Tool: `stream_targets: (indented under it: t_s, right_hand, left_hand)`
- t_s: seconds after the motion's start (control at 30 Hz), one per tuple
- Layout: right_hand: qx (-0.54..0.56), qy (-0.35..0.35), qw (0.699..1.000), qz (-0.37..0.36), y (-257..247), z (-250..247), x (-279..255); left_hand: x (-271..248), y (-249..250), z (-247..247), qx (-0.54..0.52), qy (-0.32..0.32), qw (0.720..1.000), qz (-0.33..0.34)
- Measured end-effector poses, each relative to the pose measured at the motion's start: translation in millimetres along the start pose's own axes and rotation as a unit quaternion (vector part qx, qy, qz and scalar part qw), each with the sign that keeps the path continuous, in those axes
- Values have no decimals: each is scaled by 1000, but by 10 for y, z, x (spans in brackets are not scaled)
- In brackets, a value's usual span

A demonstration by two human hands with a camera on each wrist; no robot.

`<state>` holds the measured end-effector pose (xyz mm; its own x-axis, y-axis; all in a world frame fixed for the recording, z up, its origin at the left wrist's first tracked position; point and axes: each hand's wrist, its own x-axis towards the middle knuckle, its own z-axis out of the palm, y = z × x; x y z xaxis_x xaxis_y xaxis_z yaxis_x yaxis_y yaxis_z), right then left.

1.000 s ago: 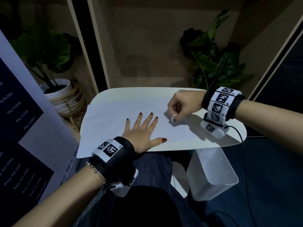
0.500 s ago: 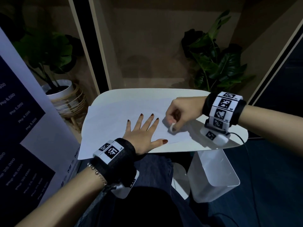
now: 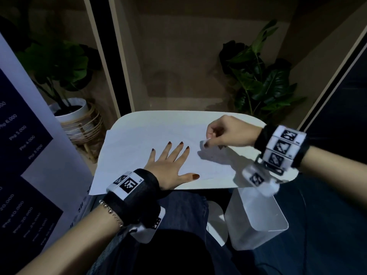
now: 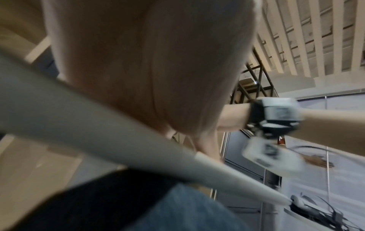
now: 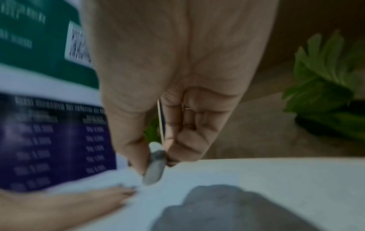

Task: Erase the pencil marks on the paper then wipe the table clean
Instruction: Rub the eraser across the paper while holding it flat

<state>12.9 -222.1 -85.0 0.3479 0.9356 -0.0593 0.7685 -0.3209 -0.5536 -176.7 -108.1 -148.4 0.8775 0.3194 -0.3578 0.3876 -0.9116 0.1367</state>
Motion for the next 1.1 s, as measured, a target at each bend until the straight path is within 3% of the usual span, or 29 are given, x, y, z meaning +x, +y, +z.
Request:
stream_targets:
  t_s: [0.1, 0.23, 0.4, 0.57, 0.77, 0.93, 1.1]
  right_hand:
    - [108, 52, 992, 29, -81, 420, -329]
    - [71, 96, 992, 46, 68, 683, -525]
    - [89, 142, 985, 28, 295, 656, -555]
    - [131, 160, 978, 30, 426, 616, -545]
    - [340, 229, 908, 91, 648, 559, -504]
    - [252, 244, 935, 59, 671, 585, -588]
    - [190, 164, 967, -51, 405, 676, -564]
  left_hand:
    - [-3, -23, -3, -72, 14, 997, 10]
    - [-33, -183, -187, -219, 43, 974, 30]
    - [-145, -380, -366, -108, 2, 994, 9]
    - [-160, -310, -317, -83, -45, 994, 50]
    - [-109, -192, -214, -47, -47, 997, 47]
    - [-95, -189, -192, -47, -38, 997, 41]
    - [-77, -142, -143, -54, -14, 998, 24]
